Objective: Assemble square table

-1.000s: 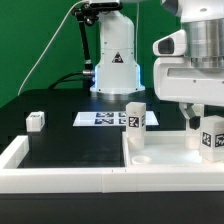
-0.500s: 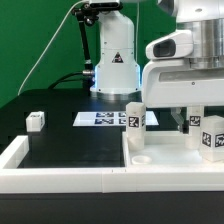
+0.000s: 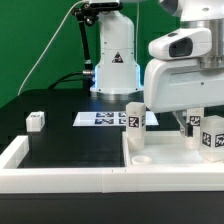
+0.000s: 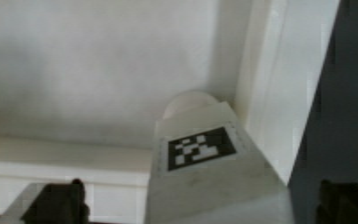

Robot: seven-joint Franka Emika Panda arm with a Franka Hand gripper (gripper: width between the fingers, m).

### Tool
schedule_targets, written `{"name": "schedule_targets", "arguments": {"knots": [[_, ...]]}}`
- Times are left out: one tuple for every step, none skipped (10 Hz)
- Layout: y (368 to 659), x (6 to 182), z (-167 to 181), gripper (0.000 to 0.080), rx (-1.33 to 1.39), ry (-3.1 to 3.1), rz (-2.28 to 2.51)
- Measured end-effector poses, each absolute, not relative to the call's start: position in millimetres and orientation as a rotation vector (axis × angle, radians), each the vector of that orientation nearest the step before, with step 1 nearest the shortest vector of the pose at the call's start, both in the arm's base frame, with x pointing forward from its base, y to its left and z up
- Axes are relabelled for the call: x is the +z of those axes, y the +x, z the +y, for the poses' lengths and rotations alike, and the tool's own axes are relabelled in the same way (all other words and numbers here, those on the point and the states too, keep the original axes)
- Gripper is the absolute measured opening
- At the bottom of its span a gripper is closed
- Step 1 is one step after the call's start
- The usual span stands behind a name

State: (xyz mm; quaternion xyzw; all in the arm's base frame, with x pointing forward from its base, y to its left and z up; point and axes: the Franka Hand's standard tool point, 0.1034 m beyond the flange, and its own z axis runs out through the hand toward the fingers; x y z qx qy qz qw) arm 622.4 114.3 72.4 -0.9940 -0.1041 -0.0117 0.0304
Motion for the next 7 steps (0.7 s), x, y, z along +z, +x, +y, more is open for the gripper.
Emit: {"name": "schedule_targets", "arguments": {"knots": [[622.6, 72.4, 113.1, 0.0620, -0.038, -3.059, -0.377], [622.7, 72.4, 112.4, 0.0620, -0.039, -3.055, -0.412], [622.7, 72.4, 112.5, 0.0440, -0.039, -3.056, -0.401], [622.7, 72.4, 112.5, 0.0289, -0.038, -3.059, -0.380], [622.7, 72.4, 112.4, 0.0289, -0.037, -3.063, -0.346], [622.7, 72.4, 112.3, 0.0290, -0.037, -3.063, -0.345], [622.7, 72.4, 112.4, 0.0290, -0.035, -3.068, -0.290]]}}
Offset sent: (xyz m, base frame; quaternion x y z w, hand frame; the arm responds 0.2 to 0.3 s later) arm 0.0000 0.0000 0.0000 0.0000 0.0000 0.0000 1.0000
